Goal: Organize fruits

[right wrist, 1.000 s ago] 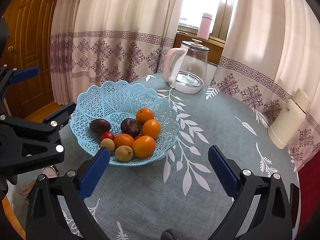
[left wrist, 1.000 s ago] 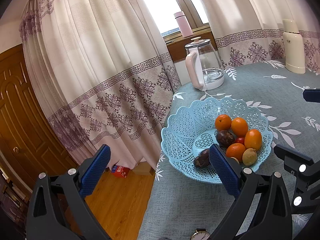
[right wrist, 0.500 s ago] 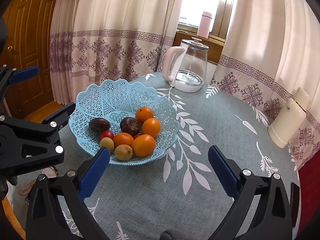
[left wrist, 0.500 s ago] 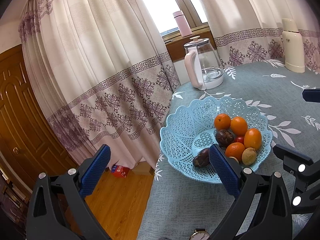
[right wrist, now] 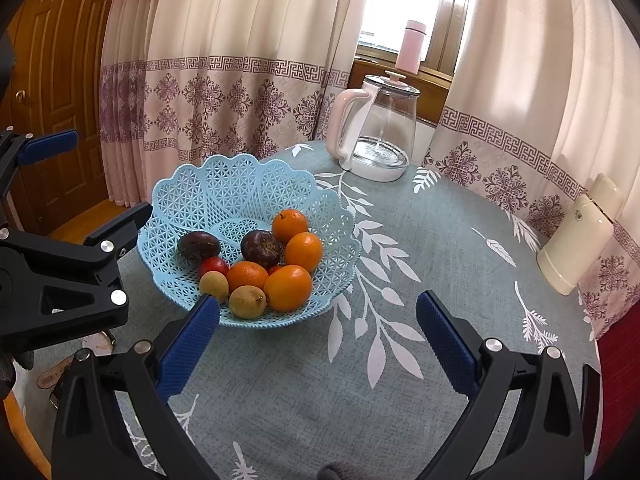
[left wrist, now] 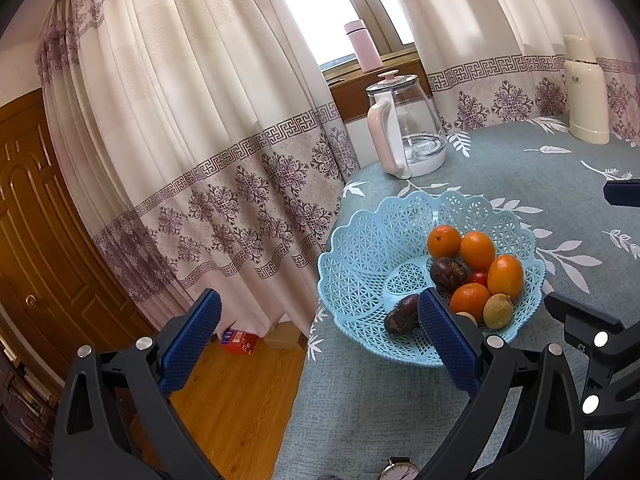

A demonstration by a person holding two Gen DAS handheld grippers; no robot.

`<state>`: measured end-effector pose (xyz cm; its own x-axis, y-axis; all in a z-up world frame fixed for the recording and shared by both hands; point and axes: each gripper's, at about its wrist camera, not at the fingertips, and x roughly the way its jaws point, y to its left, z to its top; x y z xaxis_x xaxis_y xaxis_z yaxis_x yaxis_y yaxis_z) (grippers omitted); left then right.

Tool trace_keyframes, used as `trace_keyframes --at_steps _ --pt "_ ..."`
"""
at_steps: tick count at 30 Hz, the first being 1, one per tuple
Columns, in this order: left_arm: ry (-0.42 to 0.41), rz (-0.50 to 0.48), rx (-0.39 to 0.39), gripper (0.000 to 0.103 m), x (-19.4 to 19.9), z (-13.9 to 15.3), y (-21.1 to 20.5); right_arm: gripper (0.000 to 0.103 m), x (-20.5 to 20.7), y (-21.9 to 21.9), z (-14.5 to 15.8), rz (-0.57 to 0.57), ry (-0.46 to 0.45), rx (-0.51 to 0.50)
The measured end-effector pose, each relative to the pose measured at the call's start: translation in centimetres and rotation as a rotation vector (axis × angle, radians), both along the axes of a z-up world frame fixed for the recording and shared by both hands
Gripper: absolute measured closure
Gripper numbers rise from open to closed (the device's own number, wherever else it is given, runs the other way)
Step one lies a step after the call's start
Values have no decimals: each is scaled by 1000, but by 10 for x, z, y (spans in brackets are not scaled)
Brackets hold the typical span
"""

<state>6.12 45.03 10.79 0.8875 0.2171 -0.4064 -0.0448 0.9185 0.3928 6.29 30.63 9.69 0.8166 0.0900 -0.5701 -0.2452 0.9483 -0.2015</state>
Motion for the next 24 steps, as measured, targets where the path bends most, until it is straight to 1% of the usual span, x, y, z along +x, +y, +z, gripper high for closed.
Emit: trace_keyframes --at_steps 6,13,15,19,24 --pt "2 -2 0 3 0 -1 0 5 0 1 -5 21 13 8" --pt "4 -2 1 3 0 -2 -1 5 -4 5 -7 37 -1 -9" --pt "5 -5 2 3 0 -3 -2 5 -3 4 -7 33 4 -7" --pt "6 -11 5 3 0 -3 -4 5 3 -3 -8 2 41 15" --pt "6 -21 5 3 1 -1 -7 5 5 -15 -11 -25 59 23"
